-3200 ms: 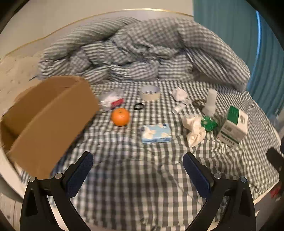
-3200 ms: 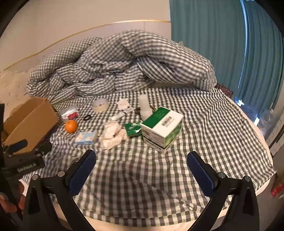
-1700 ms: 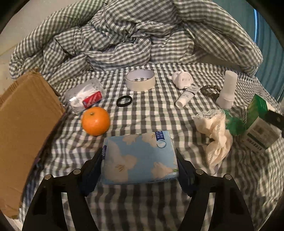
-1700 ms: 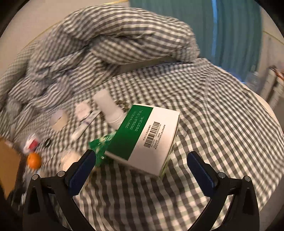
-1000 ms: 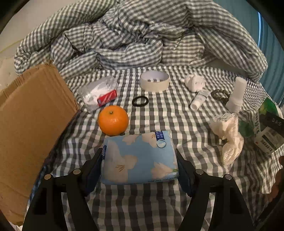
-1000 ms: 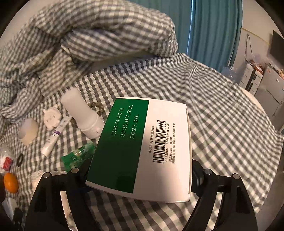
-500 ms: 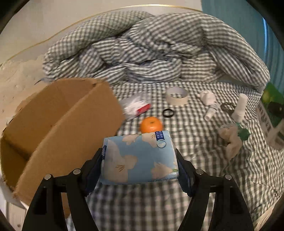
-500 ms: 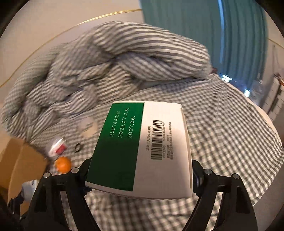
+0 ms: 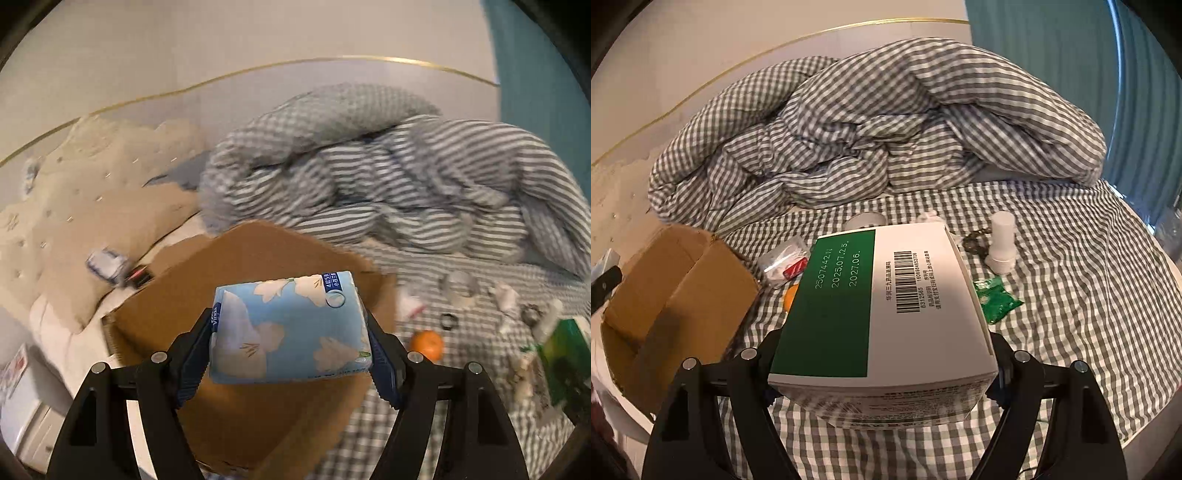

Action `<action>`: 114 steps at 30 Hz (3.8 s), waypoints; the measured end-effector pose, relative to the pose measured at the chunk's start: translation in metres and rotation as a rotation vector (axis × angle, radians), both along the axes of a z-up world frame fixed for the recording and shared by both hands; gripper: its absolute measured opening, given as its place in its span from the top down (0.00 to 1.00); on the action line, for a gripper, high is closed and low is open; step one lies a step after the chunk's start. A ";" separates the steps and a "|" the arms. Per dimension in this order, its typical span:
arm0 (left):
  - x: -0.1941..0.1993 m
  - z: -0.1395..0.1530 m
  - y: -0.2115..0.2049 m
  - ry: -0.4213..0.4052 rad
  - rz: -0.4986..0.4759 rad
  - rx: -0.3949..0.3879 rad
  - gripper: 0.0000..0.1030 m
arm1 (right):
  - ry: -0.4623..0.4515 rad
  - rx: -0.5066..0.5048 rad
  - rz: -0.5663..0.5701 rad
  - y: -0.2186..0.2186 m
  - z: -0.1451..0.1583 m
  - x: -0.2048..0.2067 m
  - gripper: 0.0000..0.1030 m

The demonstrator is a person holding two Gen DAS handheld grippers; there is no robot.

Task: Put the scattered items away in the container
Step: 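Carry the tissue pack into the box with left gripper while right carries the medicine box, then grasp the orange with the left gripper while the right gripper grasps the white lace cloth, then drop the orange into the cardboard box with the left gripper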

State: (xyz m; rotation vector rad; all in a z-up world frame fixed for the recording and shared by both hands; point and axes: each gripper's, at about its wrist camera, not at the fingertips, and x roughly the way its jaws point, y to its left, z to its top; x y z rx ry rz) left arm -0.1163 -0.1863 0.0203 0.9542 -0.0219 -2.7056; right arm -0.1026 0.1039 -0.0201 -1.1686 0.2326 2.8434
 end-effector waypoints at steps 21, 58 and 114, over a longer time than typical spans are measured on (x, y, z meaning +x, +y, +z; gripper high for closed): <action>0.029 -0.059 -0.057 -0.123 0.156 0.144 0.00 | 0.112 -0.114 0.420 -0.130 0.067 -0.054 0.22; 0.013 -0.080 0.135 -0.115 -0.175 0.117 0.00 | -0.109 0.033 -0.030 0.136 -0.062 0.011 0.00; -0.049 -0.122 0.161 -0.221 -0.270 0.088 0.44 | -0.047 -0.016 0.100 0.098 -0.058 -0.020 0.91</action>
